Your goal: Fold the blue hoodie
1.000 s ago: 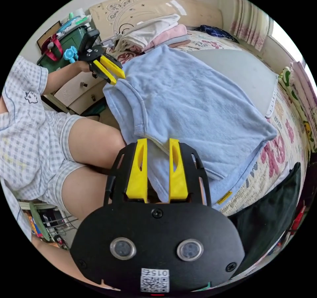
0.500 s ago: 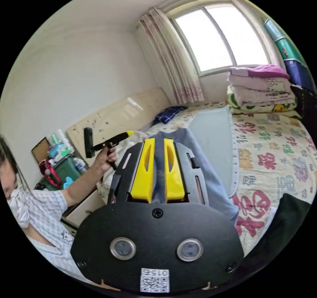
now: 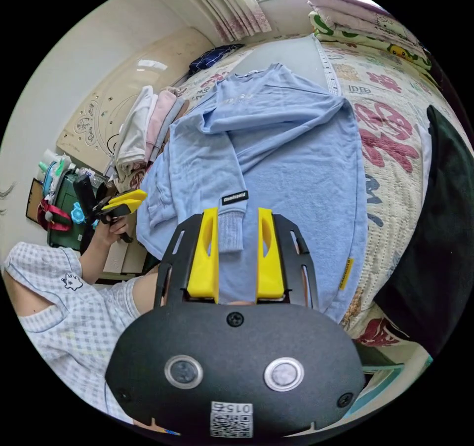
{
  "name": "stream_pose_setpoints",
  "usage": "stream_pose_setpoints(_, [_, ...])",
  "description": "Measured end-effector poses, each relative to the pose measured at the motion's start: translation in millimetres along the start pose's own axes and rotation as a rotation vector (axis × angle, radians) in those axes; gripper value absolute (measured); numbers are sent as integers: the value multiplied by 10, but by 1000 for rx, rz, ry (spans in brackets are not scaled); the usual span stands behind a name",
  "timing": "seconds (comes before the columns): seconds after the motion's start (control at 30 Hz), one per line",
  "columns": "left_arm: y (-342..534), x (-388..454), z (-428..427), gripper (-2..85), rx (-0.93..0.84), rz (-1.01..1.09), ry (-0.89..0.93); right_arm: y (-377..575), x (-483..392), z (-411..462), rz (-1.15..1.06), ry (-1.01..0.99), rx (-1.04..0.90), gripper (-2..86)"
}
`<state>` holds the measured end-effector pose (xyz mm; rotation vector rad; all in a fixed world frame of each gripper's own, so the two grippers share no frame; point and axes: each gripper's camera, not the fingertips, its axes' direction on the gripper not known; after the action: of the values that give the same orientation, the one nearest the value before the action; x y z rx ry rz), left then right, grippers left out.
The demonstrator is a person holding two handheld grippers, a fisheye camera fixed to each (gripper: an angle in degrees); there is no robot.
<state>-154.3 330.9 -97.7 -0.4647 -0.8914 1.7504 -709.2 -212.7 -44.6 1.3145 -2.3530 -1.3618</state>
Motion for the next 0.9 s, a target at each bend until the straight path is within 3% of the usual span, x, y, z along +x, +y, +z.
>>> stream_pose_setpoints(0.2, [-20,747,413,87,-78,85,-36,-63,272,54,-23,-21,30,80])
stream_pose_setpoints(0.4, [-133,1485,729,116,-119,179,-157,-160,680,84,-43,-250,43,47])
stream_pose_setpoints(0.53, [-119,1998,952,163,-166,253,-282,-240,1023,-21,-45,-438,170,21])
stream_pose_setpoints(0.73, [90,2658,991,169,-83,320,-540,-310,1513,383,53,-756,364,9])
stream_pose_setpoints(0.9, [276,2587,728,139,108,112,-604,-608,1463,799,-35,-806,321,8])
